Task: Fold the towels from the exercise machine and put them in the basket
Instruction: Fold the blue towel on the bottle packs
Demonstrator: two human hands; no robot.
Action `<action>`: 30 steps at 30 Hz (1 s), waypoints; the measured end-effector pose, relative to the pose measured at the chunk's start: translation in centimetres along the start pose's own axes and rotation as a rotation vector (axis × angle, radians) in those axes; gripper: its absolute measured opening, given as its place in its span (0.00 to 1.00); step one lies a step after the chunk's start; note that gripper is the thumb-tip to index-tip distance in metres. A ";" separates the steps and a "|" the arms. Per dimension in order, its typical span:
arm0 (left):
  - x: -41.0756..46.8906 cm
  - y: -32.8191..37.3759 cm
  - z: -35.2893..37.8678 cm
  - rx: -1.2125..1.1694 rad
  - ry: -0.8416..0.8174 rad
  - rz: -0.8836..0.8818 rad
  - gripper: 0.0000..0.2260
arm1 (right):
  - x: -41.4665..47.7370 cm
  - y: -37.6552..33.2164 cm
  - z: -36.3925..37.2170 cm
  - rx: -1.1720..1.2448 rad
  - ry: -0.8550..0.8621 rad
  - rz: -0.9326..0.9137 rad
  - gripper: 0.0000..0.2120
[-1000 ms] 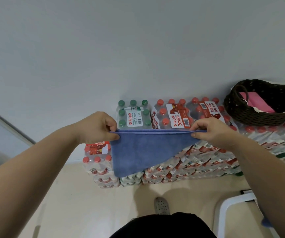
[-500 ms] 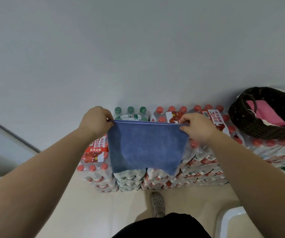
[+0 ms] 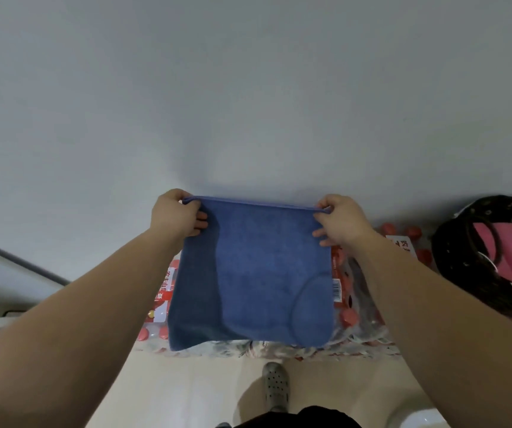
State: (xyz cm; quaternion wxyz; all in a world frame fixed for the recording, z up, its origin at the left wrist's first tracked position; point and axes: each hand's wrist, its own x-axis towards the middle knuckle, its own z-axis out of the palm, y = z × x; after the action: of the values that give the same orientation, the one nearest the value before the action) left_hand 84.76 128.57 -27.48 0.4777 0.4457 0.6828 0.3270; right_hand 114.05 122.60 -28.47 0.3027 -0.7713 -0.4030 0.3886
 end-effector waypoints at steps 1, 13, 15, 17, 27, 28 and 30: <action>0.4 0.1 0.2 -0.018 0.014 0.030 0.05 | 0.6 -0.1 0.0 0.010 0.012 -0.022 0.05; -3.6 -2.3 -3.4 0.138 0.051 0.371 0.06 | -4.7 1.9 -1.4 -0.099 0.152 -0.466 0.05; -5.6 -4.1 -4.5 0.207 0.055 0.393 0.05 | -7.4 3.3 -1.1 -0.155 0.159 -0.501 0.08; -7.5 -6.1 -5.5 0.294 0.041 0.432 0.04 | -9.8 4.8 -0.6 -0.232 0.153 -0.512 0.08; -10.5 -13.7 -7.0 0.875 -0.029 0.683 0.06 | -14.7 11.2 2.9 -0.538 0.161 -0.573 0.08; -10.5 -13.9 -7.1 0.896 -0.047 0.700 0.06 | -14.7 11.6 3.1 -0.547 0.152 -0.558 0.08; -10.5 -14.0 -7.1 0.957 -0.076 0.701 0.04 | -14.7 12.2 3.3 -0.580 0.148 -0.531 0.06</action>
State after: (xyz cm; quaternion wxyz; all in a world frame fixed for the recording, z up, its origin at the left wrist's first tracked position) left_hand 75.47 113.26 -33.59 0.1113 0.8217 0.5490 0.1050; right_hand 110.52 104.53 -34.49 0.1903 -0.7197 -0.6585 0.1103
